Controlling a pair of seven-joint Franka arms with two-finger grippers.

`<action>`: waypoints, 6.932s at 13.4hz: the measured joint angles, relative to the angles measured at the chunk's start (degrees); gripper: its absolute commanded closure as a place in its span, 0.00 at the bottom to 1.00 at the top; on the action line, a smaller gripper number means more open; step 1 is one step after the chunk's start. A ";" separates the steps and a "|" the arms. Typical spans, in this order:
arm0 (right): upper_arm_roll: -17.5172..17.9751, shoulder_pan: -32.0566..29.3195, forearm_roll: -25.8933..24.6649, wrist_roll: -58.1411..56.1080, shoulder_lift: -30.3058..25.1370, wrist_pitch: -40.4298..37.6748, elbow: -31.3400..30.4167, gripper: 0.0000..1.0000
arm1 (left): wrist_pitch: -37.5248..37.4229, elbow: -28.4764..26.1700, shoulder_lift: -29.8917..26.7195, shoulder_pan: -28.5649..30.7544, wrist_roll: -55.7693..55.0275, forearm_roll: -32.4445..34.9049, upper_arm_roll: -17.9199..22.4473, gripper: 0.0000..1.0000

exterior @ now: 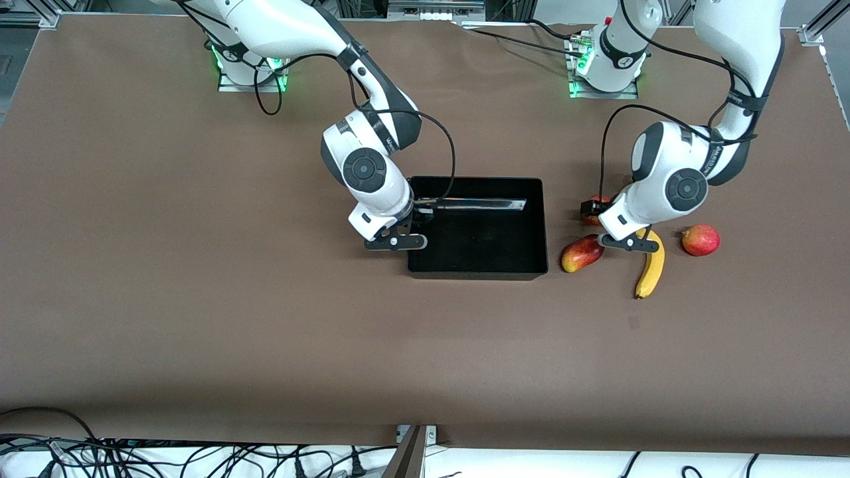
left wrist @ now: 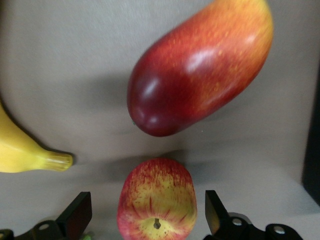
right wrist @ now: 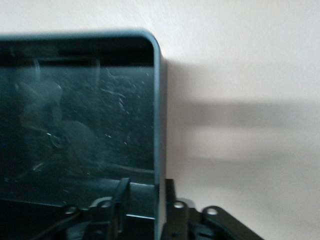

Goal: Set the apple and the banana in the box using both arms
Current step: 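Release the box with the right gripper while the left gripper grasps the apple, then carry the red apple into the box and open the left gripper, then move the left gripper to the yellow banana and grasp its stem end, then carry the banana into the box and open the left gripper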

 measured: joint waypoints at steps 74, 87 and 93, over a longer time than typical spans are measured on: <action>3.77 -39.27 -14.42 -35.31 -37.48 -34.35 -4.13 0.00 | -30.08 51.06 21.48 -9.17 -7.09 3.71 -12.18 1.00; 3.79 -39.22 -14.42 -35.31 -37.47 -34.32 -4.13 0.00 | -16.04 50.79 32.83 -19.81 -11.51 8.20 -11.41 0.00; 3.80 -39.20 -14.42 -35.31 -37.46 -34.31 -4.10 0.00 | -27.43 54.44 22.43 -16.94 -12.39 8.46 -10.64 0.00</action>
